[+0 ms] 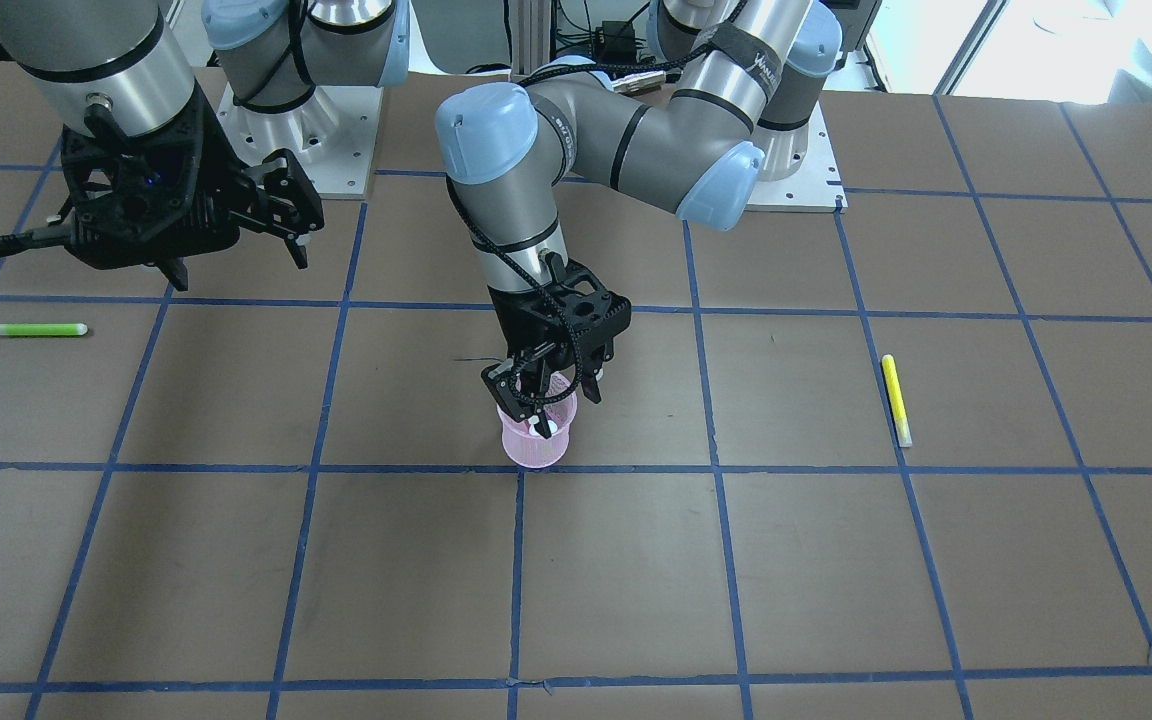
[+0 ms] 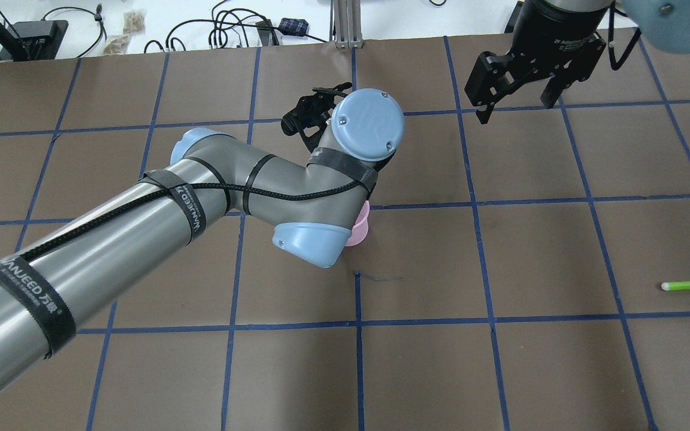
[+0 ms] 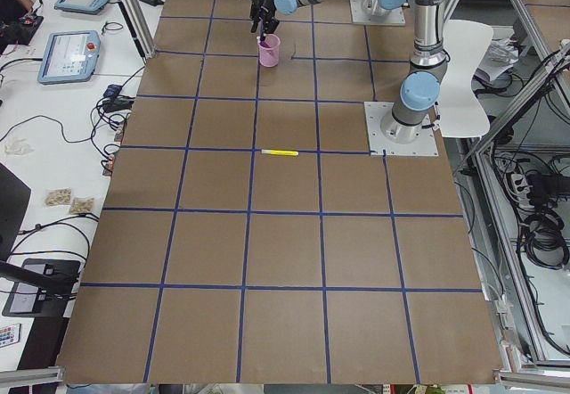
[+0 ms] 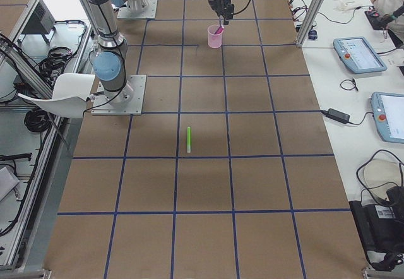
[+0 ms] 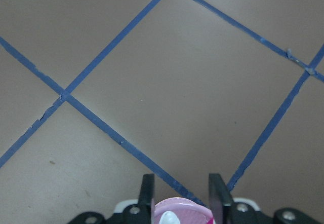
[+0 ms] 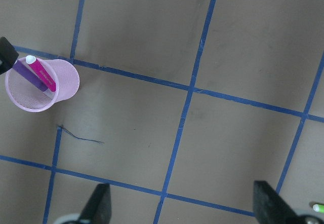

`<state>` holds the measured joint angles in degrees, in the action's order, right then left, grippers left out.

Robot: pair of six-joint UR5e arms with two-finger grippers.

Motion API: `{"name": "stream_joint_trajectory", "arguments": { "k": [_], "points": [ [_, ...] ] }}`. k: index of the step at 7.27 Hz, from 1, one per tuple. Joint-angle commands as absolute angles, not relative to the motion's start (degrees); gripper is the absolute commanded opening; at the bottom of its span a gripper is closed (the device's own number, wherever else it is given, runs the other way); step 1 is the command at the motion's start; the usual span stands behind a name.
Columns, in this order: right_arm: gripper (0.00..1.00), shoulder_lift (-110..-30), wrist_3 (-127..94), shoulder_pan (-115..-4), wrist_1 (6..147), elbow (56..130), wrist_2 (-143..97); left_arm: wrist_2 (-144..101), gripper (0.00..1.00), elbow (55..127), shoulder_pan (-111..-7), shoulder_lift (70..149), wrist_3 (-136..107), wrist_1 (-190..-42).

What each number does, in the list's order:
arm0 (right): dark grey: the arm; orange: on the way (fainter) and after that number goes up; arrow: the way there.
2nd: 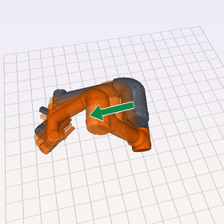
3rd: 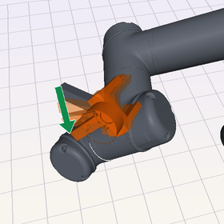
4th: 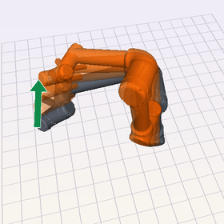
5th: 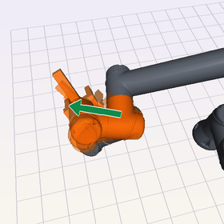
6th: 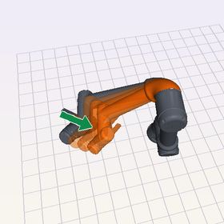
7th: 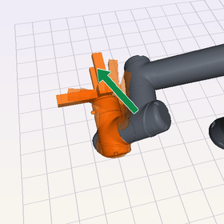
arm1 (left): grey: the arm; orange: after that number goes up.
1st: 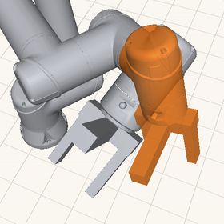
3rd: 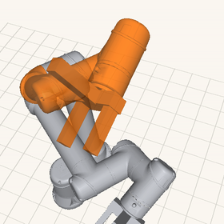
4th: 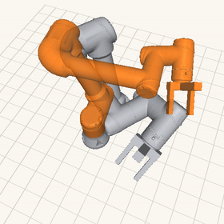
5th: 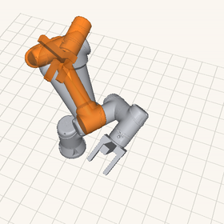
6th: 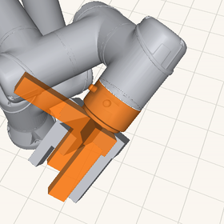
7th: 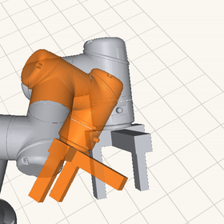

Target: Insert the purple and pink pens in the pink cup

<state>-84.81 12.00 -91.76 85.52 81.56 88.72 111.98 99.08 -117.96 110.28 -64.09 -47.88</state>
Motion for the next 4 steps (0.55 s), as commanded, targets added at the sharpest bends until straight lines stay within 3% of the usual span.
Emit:
{"name": "stream_joint_trajectory", "arguments": {
  "k": [1, 4],
  "points": [
    [1.00, -84.81, 12.04, -91.76, 85.52, 81.56, 89.03, 104.65, 1.00, 96.96, -116.03, 108.38, -58.58, -48.68],
    [1.00, -84.81, 11.95, -91.76, 85.52, 81.48, 88.77, 93.20, 1.00, 88.98, -102.35, 105.13, -20.85, -66.02]
  ]
}}
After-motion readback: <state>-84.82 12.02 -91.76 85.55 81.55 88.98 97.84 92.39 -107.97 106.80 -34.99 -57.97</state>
